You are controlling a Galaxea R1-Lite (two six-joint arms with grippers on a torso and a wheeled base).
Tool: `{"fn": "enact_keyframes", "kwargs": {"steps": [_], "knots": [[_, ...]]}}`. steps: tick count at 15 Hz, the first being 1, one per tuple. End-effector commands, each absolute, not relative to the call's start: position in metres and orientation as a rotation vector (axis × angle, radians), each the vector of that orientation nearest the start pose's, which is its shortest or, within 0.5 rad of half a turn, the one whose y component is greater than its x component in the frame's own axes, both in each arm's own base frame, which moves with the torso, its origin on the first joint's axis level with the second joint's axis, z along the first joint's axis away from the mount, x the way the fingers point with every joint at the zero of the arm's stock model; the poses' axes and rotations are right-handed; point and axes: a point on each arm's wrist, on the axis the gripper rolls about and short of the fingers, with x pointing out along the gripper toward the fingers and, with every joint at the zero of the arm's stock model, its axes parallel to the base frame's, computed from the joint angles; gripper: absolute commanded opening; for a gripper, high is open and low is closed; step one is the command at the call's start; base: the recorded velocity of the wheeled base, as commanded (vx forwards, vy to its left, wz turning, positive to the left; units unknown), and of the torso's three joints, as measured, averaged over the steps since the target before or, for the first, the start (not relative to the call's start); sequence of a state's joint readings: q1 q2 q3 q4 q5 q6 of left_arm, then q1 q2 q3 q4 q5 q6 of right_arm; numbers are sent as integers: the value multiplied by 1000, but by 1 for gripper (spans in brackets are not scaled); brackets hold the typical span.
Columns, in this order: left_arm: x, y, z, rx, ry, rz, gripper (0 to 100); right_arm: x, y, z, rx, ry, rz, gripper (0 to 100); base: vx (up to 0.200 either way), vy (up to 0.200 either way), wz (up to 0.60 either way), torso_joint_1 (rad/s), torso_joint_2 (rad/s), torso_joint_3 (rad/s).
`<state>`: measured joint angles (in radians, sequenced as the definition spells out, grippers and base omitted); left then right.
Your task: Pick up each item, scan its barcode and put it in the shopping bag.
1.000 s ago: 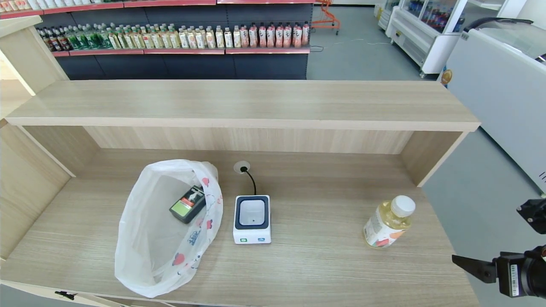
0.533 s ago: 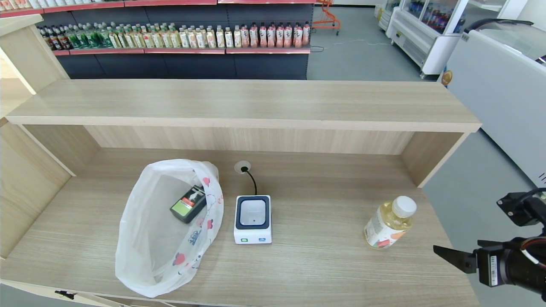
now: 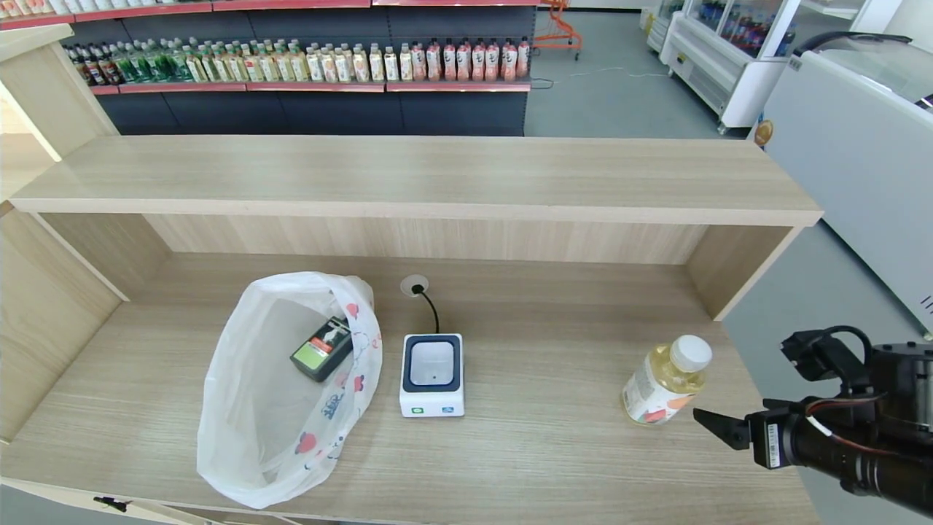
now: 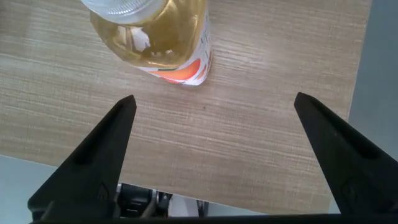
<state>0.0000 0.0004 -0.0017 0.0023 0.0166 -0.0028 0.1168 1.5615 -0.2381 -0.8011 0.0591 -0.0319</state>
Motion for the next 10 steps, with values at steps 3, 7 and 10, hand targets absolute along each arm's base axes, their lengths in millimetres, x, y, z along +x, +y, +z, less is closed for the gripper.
{"fn": "enact_keyframes", "kwargs": {"steps": [3,7,10], "knots": [[-23,0,76,-3,2,17,100,227,47,69,-75,543,260,100,0,0,0,0,0,0],[-23,0,76,-3,2,17,100,237,58,57,-84,522,298,100,0,0,0,0,0,0],[-23,0,76,-3,0,17,100,248,64,50,-103,488,315,100,0,0,0,0,0,0]]}}
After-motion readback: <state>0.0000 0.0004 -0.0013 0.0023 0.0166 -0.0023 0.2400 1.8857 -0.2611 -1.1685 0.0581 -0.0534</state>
